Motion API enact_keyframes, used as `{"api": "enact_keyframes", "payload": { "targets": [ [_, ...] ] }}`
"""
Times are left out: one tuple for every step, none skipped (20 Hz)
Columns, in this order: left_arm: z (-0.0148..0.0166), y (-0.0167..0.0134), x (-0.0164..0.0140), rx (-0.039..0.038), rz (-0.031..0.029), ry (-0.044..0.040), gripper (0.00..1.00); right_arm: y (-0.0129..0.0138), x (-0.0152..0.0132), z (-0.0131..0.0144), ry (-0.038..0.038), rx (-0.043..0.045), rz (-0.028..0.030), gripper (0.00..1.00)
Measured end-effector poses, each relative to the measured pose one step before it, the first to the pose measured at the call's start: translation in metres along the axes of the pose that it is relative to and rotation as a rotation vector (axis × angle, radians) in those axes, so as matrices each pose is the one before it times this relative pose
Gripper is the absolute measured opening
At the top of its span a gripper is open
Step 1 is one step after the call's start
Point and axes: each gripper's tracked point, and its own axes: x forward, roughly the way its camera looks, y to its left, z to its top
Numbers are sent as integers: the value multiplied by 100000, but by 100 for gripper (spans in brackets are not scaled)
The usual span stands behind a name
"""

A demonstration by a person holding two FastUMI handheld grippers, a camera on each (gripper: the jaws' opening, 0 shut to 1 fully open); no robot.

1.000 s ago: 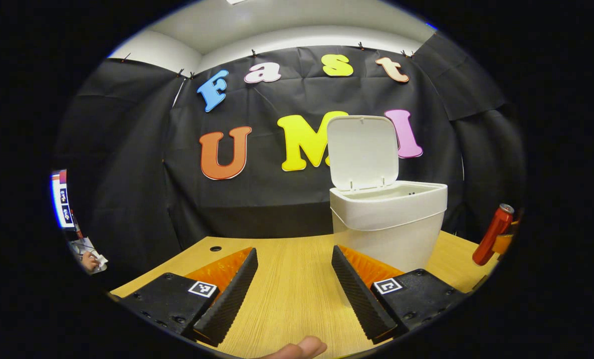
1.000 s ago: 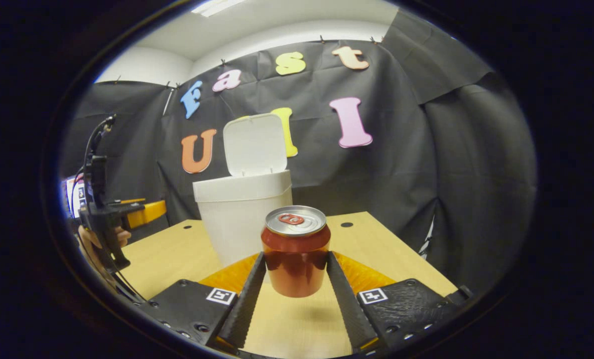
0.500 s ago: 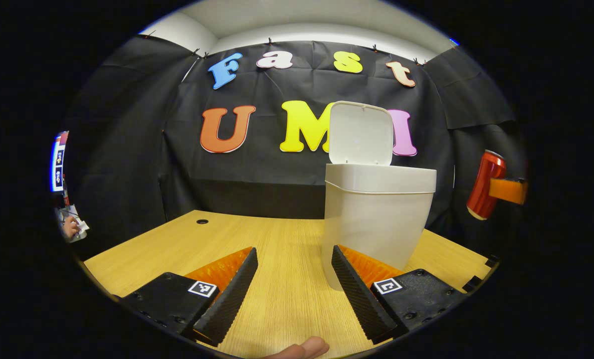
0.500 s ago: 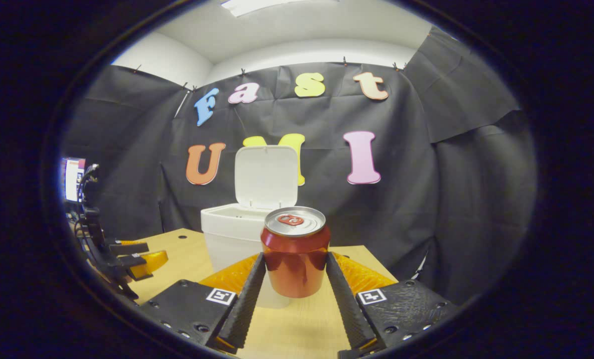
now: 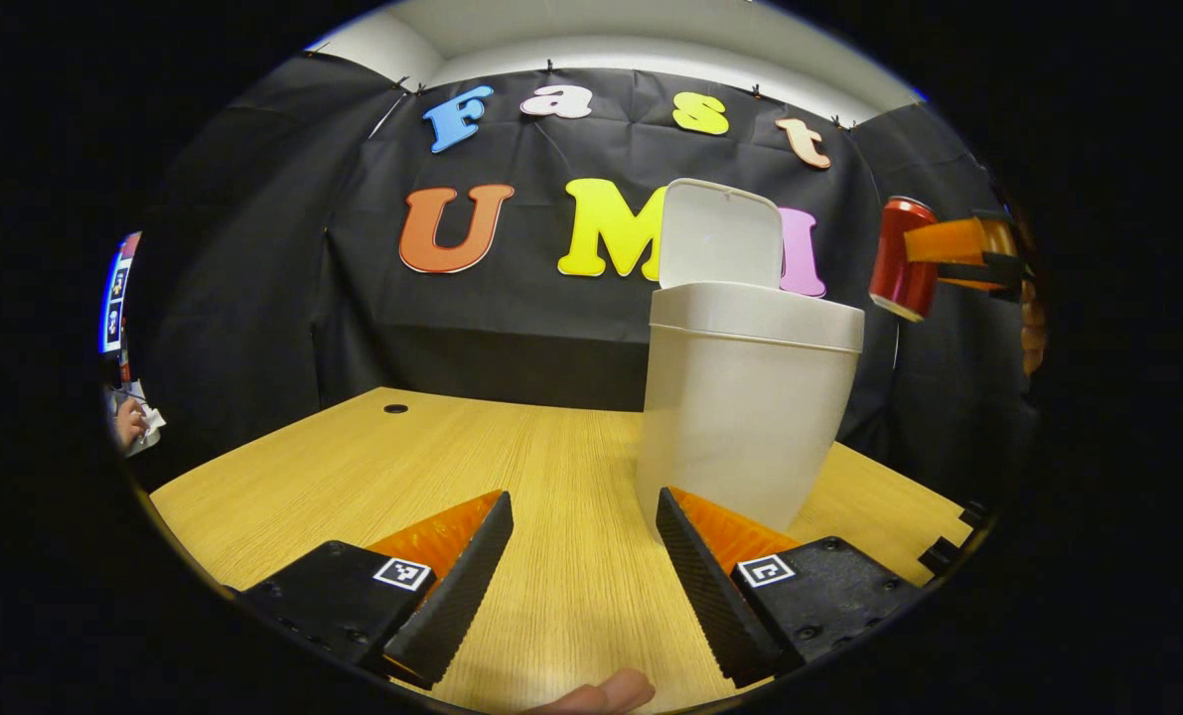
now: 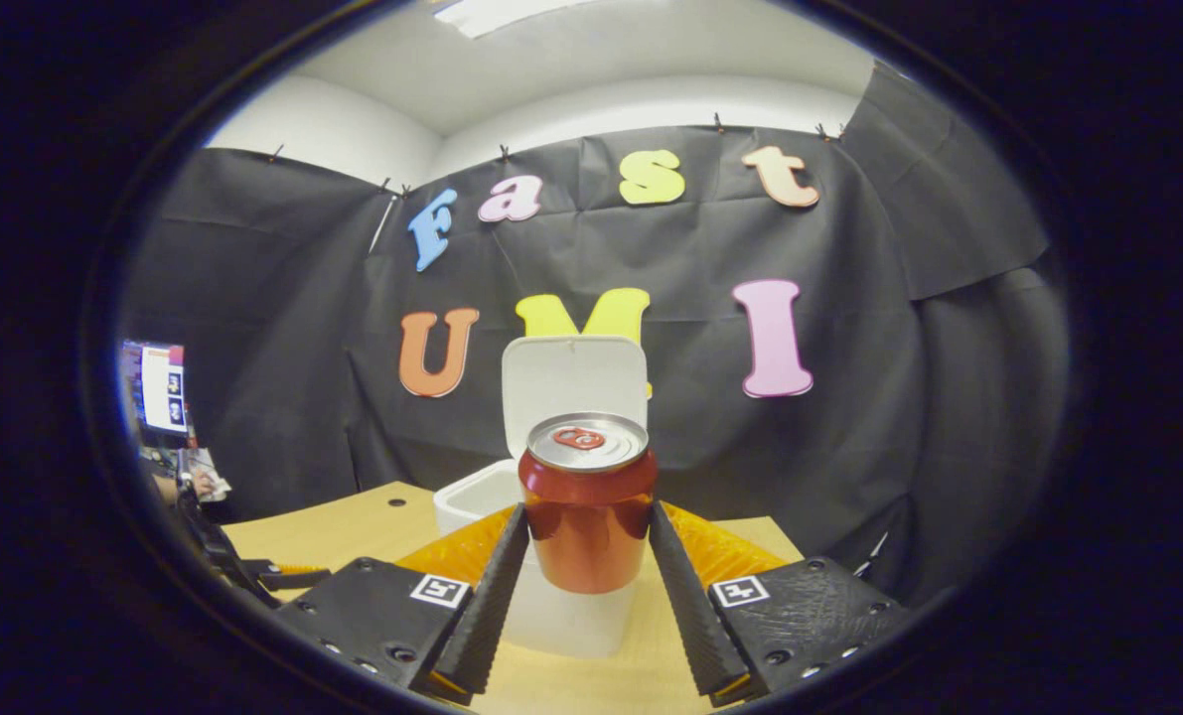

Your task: Press the lid of the desktop garbage bin to open it, pick up the crumpled paper on the desktop and throw it into the bin, then pick up the pop can on the desktop and drop it into the bin, and finally close the garbage bin lid.

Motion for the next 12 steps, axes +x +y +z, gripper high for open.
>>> {"api": "enact_keyframes", "payload": {
  "targets": [
    [-147, 314, -108, 441, 632, 424, 96, 503, 1058, 627, 952, 1114, 1229, 73],
    [-210, 278, -156, 139, 471, 657, 96, 591, 1215, 658, 935, 363, 1339, 73],
    [-239, 187, -193, -594, 455, 988, 96, 435, 1275, 629, 1488, -162, 542, 73],
    [67, 325, -193, -646, 782, 301, 96, 379, 1278, 471, 1485, -425, 527, 73],
    [112, -37, -169, -622, -696, 226, 96, 437, 1280, 600, 1596, -1075, -234, 75],
    [147, -226, -353, -768, -1097, -456, 96, 53, 1150, 530, 1525, -1819, -1480, 74],
    [256, 56, -228, -481, -592, -930, 96, 239, 1029, 654, 500, -2076, -806, 75],
    [139, 229, -240, 125, 152, -643, 96, 588, 1050, 465, 444, -1859, 289, 73],
    [227, 340, -115, 304, 854, -424, 96, 328, 988, 202, 1197, -1572, -140, 75],
    [333, 274, -153, 402, 663, -859, 96, 46, 869, -111, 1545, -288, -223, 75],
    [81, 118, -40, -60, -106, -33, 96, 250, 802, -144, 1846, 400, 324, 75],
    [-130, 99, -30, -631, -294, 565, 96, 342, 599, -229, 1937, 1059, 407, 73]
  ]
}}
